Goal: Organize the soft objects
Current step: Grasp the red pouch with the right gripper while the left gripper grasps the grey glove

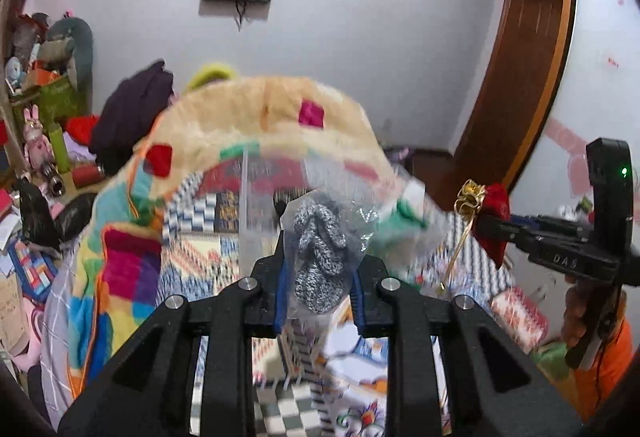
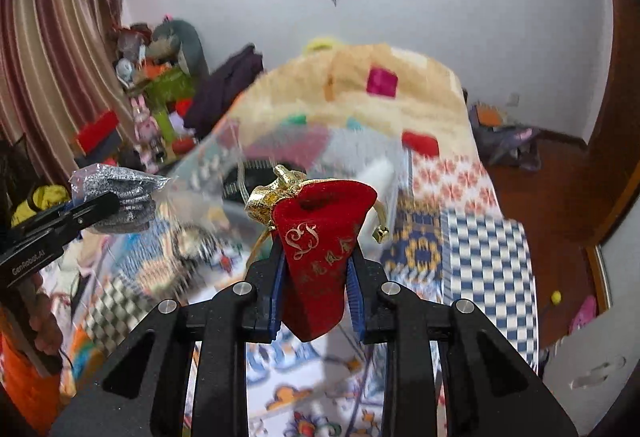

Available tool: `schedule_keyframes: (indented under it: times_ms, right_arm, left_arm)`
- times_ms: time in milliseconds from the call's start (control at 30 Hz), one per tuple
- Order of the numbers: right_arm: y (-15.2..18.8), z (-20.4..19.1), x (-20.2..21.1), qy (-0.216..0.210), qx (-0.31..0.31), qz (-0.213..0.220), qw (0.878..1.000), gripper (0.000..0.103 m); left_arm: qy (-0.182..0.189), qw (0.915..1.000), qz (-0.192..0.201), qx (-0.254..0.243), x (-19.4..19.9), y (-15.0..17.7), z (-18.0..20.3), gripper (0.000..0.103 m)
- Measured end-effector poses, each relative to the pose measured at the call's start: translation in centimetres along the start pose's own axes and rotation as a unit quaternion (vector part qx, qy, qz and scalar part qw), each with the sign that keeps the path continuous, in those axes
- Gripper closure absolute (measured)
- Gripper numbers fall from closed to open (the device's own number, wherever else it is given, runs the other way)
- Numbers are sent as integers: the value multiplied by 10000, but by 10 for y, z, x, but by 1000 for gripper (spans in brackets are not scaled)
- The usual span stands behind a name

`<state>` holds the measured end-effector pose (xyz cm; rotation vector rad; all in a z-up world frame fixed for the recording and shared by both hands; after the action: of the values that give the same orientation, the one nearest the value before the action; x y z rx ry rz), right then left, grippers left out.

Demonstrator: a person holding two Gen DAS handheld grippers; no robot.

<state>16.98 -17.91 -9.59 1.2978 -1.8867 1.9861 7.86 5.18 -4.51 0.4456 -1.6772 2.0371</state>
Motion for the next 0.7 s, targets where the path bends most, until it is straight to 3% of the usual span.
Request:
schedule_keyframes:
  times_ms: [167, 333, 500, 700]
  right_arm:
    - [-27, -4, -4, -58, 25, 327, 9994, 79]
    - [-45, -9, -21, -112, 58, 405, 9991, 79]
    - [-50, -12, -39, -158, 109, 330, 9993, 79]
    - [-46, -15, -74, -166, 172, -23, 9997, 79]
  left_arm:
    - [-100, 9994, 322, -101, -7, -25, 6, 78]
    - [-113, 9991, 378, -166, -25, -36, 7, 78]
    - [-175, 9991, 271, -265, -52, -41, 5, 78]
    - [-250, 9986, -192, -431, -95, -32, 4, 78]
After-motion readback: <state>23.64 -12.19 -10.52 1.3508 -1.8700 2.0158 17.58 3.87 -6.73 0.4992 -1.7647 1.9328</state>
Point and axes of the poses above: each gripper's, at about its wrist camera, not at the fingertips, and x roughly against the way its jaws point, z to its right, y to its underside, the point moved 2 cm from there along -x, roughly the way its jaws point
